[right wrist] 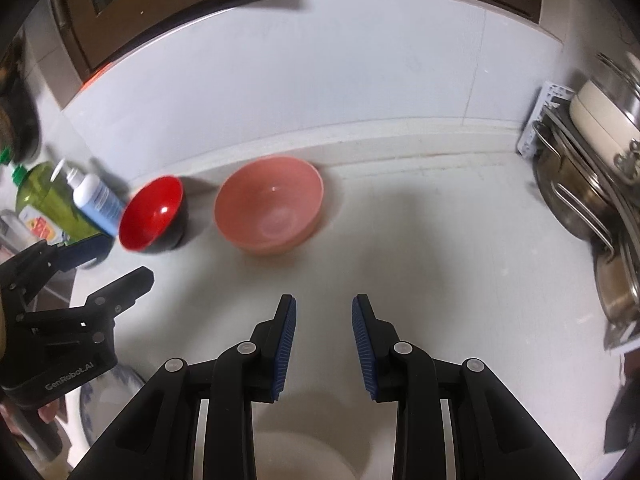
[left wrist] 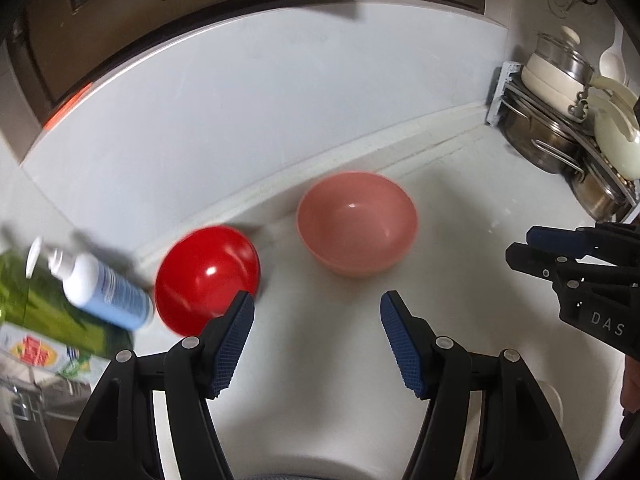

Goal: Organize plates and bowls
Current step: 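Move both grippers to the pink bowl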

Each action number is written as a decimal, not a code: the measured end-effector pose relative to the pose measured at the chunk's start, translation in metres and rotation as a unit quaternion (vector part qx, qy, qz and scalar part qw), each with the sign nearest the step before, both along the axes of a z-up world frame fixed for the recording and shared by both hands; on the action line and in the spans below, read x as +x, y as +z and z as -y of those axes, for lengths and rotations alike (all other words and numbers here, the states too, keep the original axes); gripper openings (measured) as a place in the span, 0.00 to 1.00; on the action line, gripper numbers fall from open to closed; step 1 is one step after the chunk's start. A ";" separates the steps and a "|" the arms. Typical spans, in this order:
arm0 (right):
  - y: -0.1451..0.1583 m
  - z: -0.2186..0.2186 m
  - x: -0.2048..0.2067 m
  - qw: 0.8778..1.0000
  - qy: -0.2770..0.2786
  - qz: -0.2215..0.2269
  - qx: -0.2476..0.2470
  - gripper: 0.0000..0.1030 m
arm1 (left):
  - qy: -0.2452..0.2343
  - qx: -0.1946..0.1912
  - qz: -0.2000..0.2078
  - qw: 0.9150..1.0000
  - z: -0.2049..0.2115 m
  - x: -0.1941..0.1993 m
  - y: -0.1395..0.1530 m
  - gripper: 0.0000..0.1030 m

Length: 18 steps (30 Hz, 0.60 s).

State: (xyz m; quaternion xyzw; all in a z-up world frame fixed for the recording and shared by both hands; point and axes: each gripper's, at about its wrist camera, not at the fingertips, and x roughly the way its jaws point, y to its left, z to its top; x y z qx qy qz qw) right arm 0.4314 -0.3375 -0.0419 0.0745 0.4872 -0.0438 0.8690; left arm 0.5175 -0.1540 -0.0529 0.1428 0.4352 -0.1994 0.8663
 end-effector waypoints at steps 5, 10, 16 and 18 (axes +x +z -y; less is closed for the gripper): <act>-0.003 0.000 0.025 1.000 -0.001 -0.003 0.003 0.30 | -0.007 -0.004 0.001 1.000 0.003 0.029 -0.007 0.63; -0.013 0.004 0.050 1.000 -0.008 -0.007 0.012 0.30 | -0.013 -0.001 0.000 1.000 0.010 0.058 -0.019 0.63; -0.032 0.011 0.078 0.999 -0.027 -0.017 0.036 0.30 | -0.012 0.009 -0.015 1.000 0.020 0.090 -0.041 0.63; -0.039 0.011 0.086 0.998 -0.031 -0.022 0.043 0.30 | -0.012 0.014 -0.020 1.000 0.024 0.099 -0.048 0.62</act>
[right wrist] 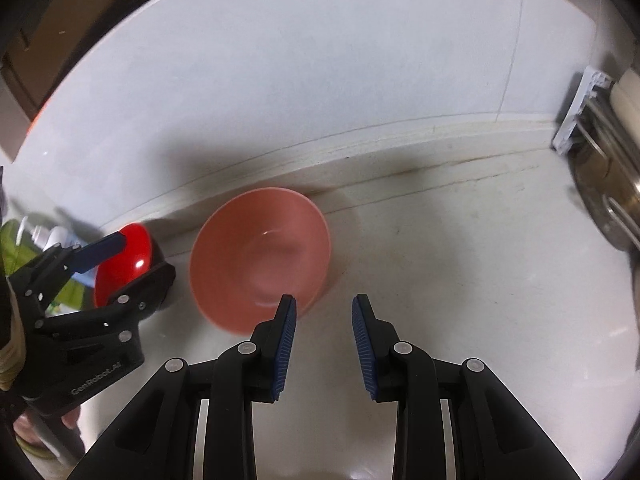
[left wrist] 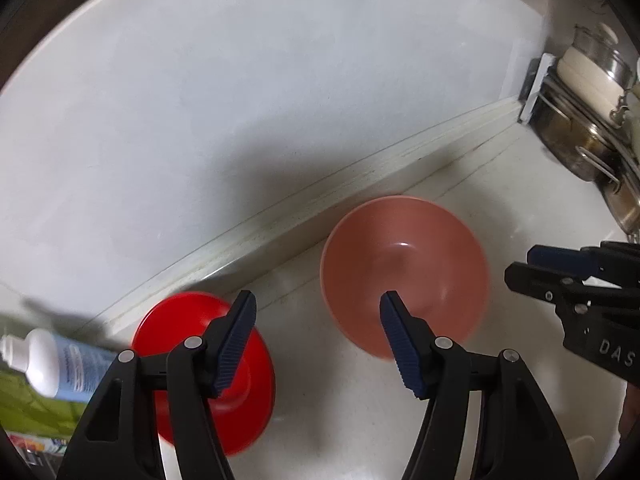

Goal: Organize plates and bowls
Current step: 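Move both grippers to the pink bowl, then close both grippers on the rim of the pink bowl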

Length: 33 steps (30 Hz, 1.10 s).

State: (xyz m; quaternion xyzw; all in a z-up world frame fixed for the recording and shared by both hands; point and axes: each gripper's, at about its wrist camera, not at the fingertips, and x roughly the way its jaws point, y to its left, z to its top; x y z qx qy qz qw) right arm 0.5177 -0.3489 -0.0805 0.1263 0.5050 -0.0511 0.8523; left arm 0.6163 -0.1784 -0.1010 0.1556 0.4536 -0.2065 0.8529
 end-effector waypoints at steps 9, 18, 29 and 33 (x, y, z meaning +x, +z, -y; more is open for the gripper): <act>-0.023 0.001 0.028 0.999 -0.010 -0.024 0.035 0.29 | 0.005 0.006 -0.026 1.000 0.008 0.024 -0.024 0.56; -0.042 0.005 0.040 0.997 -0.022 -0.052 0.055 0.16 | 0.002 0.015 -0.061 0.998 0.015 0.034 -0.044 0.28; -0.047 0.010 0.042 0.995 -0.035 -0.061 0.066 0.11 | 0.006 0.015 -0.073 0.997 0.023 0.030 -0.043 0.11; -0.044 0.010 0.039 0.995 -0.037 -0.062 0.072 0.11 | 0.011 0.011 -0.072 0.997 0.018 0.019 -0.033 0.11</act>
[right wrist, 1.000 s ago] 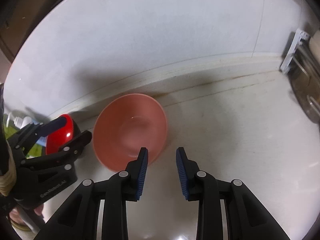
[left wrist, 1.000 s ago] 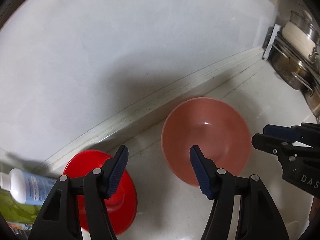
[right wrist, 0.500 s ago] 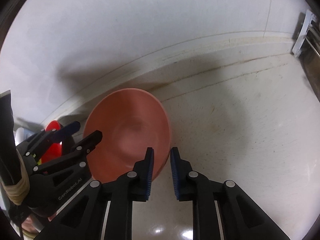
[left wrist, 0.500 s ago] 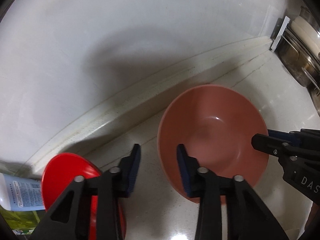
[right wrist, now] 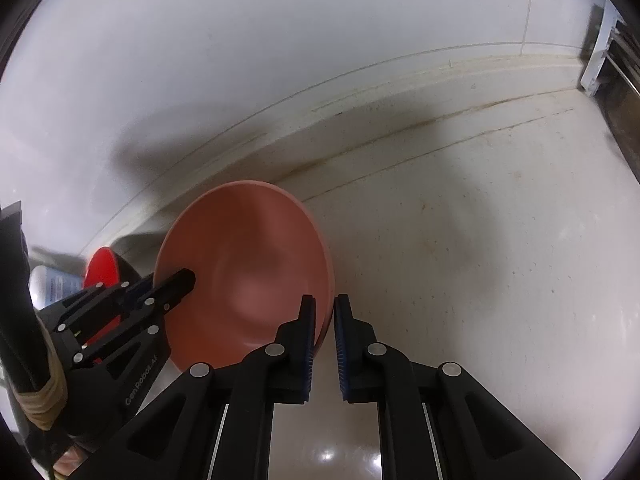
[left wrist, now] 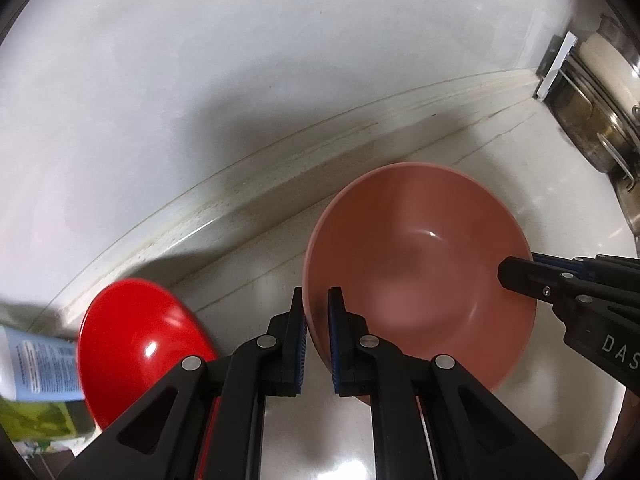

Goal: Organize plates and bowls
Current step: 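Close both grippers on the rim of the pink bowl, then lift the pink bowl with both grippers and carry it over the white bowl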

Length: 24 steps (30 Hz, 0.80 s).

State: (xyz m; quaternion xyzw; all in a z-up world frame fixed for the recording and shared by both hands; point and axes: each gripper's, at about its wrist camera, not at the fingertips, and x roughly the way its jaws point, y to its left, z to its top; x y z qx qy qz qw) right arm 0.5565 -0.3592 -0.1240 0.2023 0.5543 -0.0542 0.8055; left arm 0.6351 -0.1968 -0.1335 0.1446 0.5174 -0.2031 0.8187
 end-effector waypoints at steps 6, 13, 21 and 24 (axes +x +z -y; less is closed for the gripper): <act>0.018 -0.001 -0.015 1.000 0.007 0.009 -0.002 0.11 | -0.003 -0.010 0.020 1.000 -0.015 -0.030 0.027 0.11; 0.048 -0.011 -0.039 0.999 0.013 0.032 -0.013 0.11 | -0.006 -0.033 0.033 0.999 -0.017 -0.068 0.060 0.11; 0.082 -0.017 -0.087 0.998 0.019 0.052 -0.029 0.11 | -0.016 -0.058 0.046 0.997 -0.030 -0.114 0.090 0.11; 0.092 -0.017 -0.110 0.997 0.018 0.061 -0.031 0.11 | -0.019 -0.066 0.044 0.997 -0.033 -0.135 0.097 0.11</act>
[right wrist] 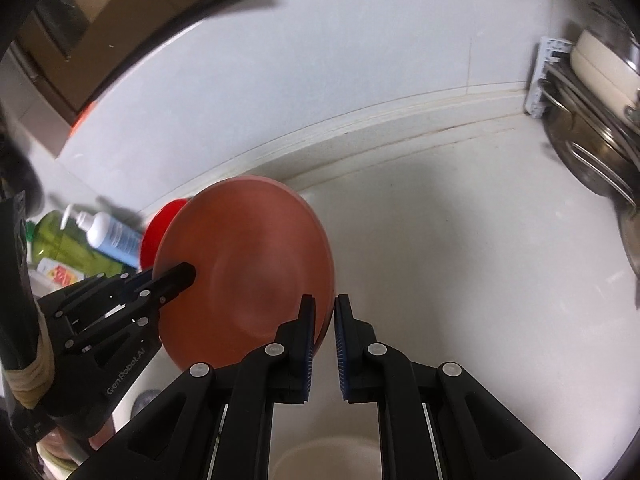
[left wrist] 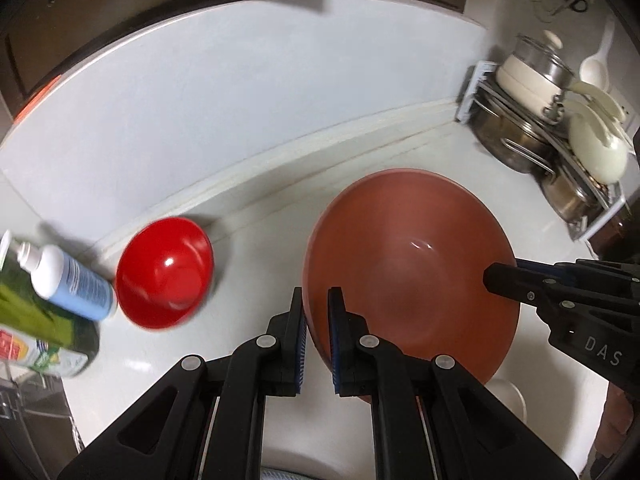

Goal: Organize plates and bowls
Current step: 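Lift the pink bowl with both grippers and carry it over the white bowl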

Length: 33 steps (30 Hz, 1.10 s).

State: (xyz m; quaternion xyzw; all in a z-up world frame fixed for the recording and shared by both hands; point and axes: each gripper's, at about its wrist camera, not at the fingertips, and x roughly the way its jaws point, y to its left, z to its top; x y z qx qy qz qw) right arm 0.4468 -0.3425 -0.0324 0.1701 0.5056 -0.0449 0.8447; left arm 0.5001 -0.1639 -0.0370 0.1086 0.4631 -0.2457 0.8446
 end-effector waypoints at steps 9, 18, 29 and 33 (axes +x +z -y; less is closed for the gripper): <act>0.013 -0.005 -0.063 1.000 -0.003 0.011 -0.010 0.11 | -0.021 -0.019 0.005 1.000 0.009 -0.058 0.007 0.11; 0.018 -0.008 -0.121 1.000 -0.010 0.010 -0.016 0.11 | -0.044 -0.018 0.005 0.999 0.016 -0.107 0.004 0.12; 0.001 -0.003 -0.163 1.000 -0.017 -0.010 -0.008 0.11 | -0.049 -0.010 -0.016 0.999 0.021 -0.146 -0.020 0.12; -0.009 -0.001 -0.172 1.000 -0.015 -0.022 -0.006 0.11 | -0.044 -0.005 -0.034 0.998 0.021 -0.151 -0.034 0.12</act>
